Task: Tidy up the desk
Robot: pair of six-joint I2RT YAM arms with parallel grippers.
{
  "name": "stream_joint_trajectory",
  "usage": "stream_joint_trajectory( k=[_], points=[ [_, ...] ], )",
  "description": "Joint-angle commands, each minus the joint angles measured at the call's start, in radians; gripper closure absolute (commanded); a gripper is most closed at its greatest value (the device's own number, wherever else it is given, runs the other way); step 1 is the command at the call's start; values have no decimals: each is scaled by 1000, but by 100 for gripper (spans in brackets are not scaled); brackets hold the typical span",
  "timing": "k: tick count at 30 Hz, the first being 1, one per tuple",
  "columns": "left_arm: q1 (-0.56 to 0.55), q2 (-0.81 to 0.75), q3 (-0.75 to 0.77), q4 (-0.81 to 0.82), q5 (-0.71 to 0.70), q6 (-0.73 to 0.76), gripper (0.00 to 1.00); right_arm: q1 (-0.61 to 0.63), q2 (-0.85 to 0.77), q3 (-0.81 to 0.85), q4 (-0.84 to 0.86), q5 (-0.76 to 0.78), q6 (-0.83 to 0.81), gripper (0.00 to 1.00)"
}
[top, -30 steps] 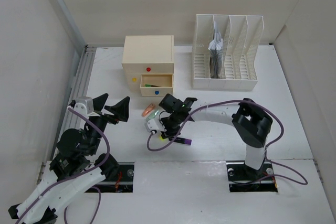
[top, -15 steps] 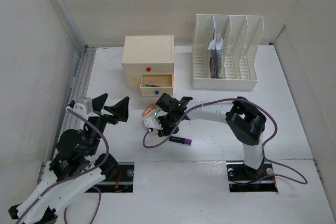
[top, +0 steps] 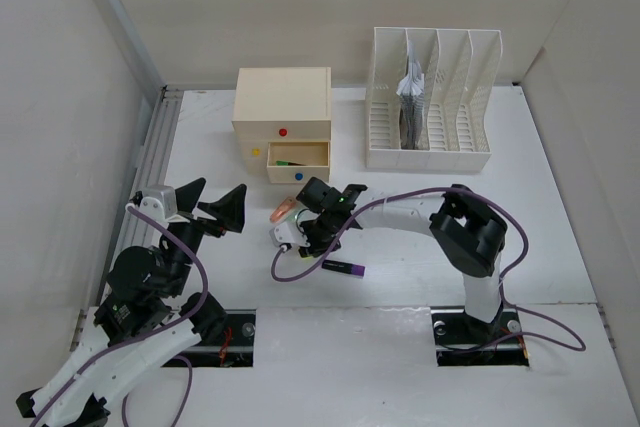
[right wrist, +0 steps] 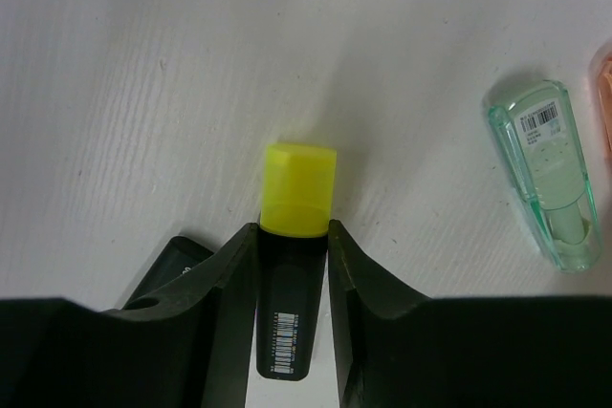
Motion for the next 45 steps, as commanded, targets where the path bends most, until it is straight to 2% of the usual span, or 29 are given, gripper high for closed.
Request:
stream_joint_trajectory(
  k=[1,6,12,18,26,35,45],
  points=[
    [4,-14,-5,41,0,-2,6,-1,2,10,23,10,19,80],
    [4,-14,-5,41,0,-2,6,-1,-33,22,23,38,19,84],
    [4,-14,-14,41,0,-2,6,-1,-85,133,-39,101,9,85],
    [4,-24,-14,41,-9,-2,6,-21,-116,272,-52,237,-2,85],
    [4,-33,-14,41,-9,-2,6,-76,-166,378,85,418,-2,85],
    [4,-33,-14,41,-9,-2,6,-114,-87,495,137,400,-54,85],
    [4,-33,-14,41,-9,-2,6,-163,19,601,48,313,-85,82]
  ],
)
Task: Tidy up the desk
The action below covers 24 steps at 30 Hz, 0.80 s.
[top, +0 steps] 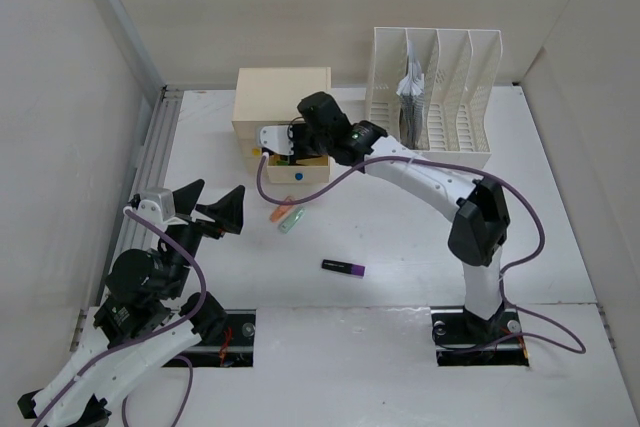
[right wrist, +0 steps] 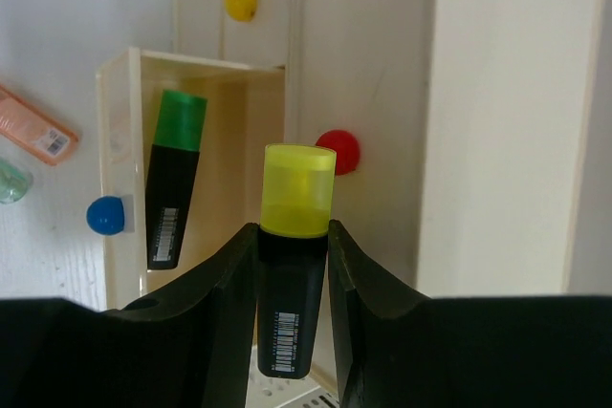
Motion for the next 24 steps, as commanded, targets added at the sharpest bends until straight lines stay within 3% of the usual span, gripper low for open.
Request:
stream_joint_trajectory(
  k=[1,5,6,7,10,19,22,24],
  points=[
    [4,-9,-1,40,-5,-2,6,-16,16,78,-24,-41,-14,82],
    [4,-9,-1,40,-5,-2,6,-25,50,97,-43,-50,-14,76],
    [4,-9,-1,40,-5,-2,6,-25,50,97,-52,-50,-14,72],
    [4,-9,-1,40,-5,-2,6,-25,50,106,-52,-61,-14,61],
    [4,-9,-1,40,-5,-2,6,-25,50,106,-64,-71,-4,49],
    [4,0,-1,40,-5,-2,6,-25,-97,35,-34,-93,47,48],
    [4,0,-1,40,-15,-2,6,-25,-174,-23,-67,-194,71,48],
    [4,0,-1,40,-15,-2,6,-25,-260,-64,-116,-349,61,48]
  ],
)
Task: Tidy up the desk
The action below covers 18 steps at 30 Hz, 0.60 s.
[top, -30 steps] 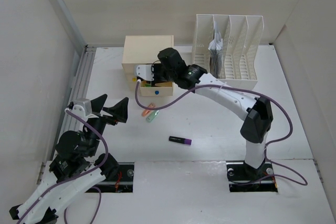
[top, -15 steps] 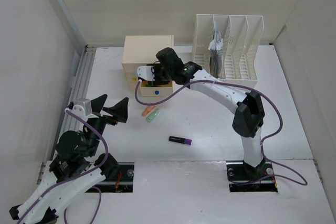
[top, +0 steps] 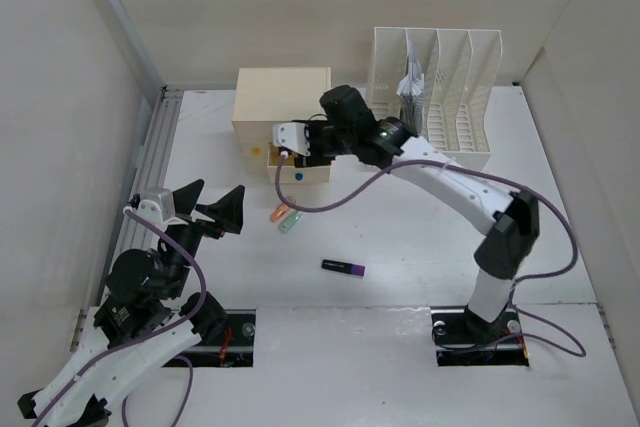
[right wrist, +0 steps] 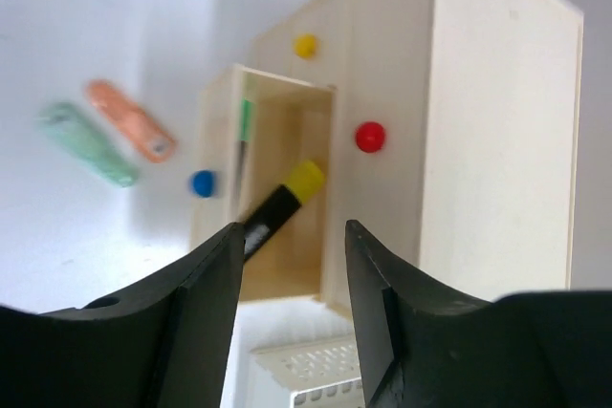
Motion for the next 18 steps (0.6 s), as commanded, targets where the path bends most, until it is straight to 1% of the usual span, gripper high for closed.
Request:
stream_joint_trajectory(
  k=[1,2,3,4,5,6,7,8,9,11,12,15,18],
  points=[
    [4,0,-1,40,-12,-2,6,-1,-176,-70,-119,-261,-1,48],
    [4,0,-1,40,-12,-2,6,-1,-230,-102,-161,-329,-59,48],
    [4,0,-1,40,-12,-2,6,8,-256,-139,-195,-444,-79,50],
    [4,0,-1,40,-12,-2,6,8,-284,-182,-228,-484,-79,52],
    [4,-9,-1,40,-12,-2,6,19,-334,-277,-238,-517,-91,52],
    [4,-9,-1,40,-12,-2,6,19,-360,-331,-238,-549,-92,54],
    [4,-9,-1,40,-12,-2,6,45,-386,-386,-238,-549,-92,57],
    [4,-9,-1,40,-12,-2,6,45,-412,-505,-189,-549,-52,58],
    [4,-9,-1,40,-12,-2,6,54,-463,-567,-148,-549,-15,62],
    [4,-9,-1,40,-12,-2,6,54,-492,-658,-100,-535,25,67],
    [4,-9,-1,40,-12,-2,6,54,-492,-708,-100,-526,43,67],
    [4,-9,-1,40,-12,-2,6,65,-492,-777,-36,-471,97,67],
    [4,2,-1,40,-12,-2,6,85,-505,-804,41,-379,146,66]
  ],
)
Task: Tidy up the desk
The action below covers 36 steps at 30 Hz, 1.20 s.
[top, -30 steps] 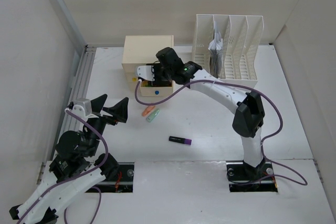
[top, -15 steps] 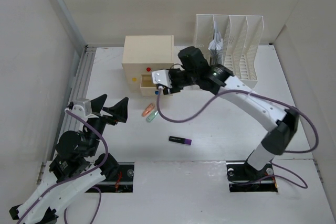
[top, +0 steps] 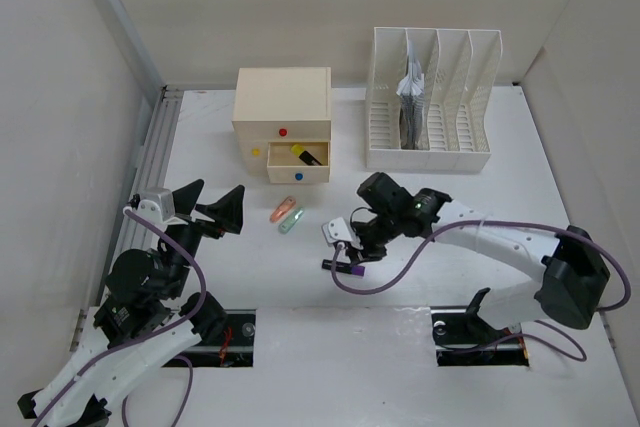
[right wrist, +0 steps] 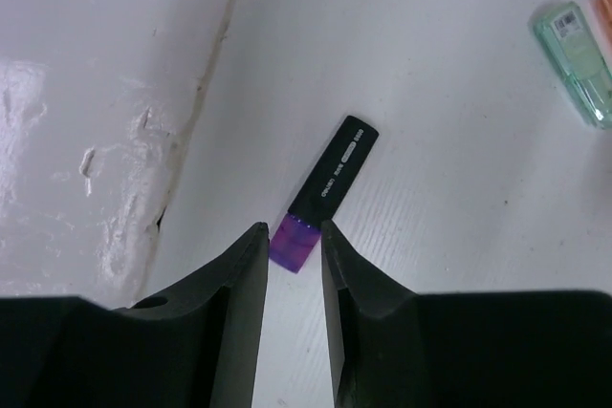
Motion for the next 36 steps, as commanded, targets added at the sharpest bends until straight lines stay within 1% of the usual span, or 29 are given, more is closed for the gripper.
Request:
stream_joint_trajectory(
  k=[1,3,5,7,8,11,15,27,31,36],
  points=[
    [4,13,-1,40,-10,-2,6,19,-34,-6,156,56,95,66],
    [4,13,-1,40,-10,-2,6,19,-25,-15,179,85,125,63],
    [4,22,-1,40,-10,-2,6,19,-16,-46,233,135,187,63],
    [4,22,-1,40,-10,-2,6,29,-5,-64,291,223,220,63],
    [4,22,-1,40,-10,-2,6,29,18,-76,306,256,259,63],
    [4,22,-1,40,-10,-2,6,39,38,-77,319,313,287,62],
    [4,22,-1,40,-19,-2,6,78,71,-77,319,329,300,59],
    [4,22,-1,40,-19,-2,6,110,139,-57,307,347,321,56],
    [4,13,-1,40,-19,-2,6,110,190,-18,278,347,321,54],
    [4,13,-1,40,-19,-2,6,142,248,15,259,347,321,54]
  ],
)
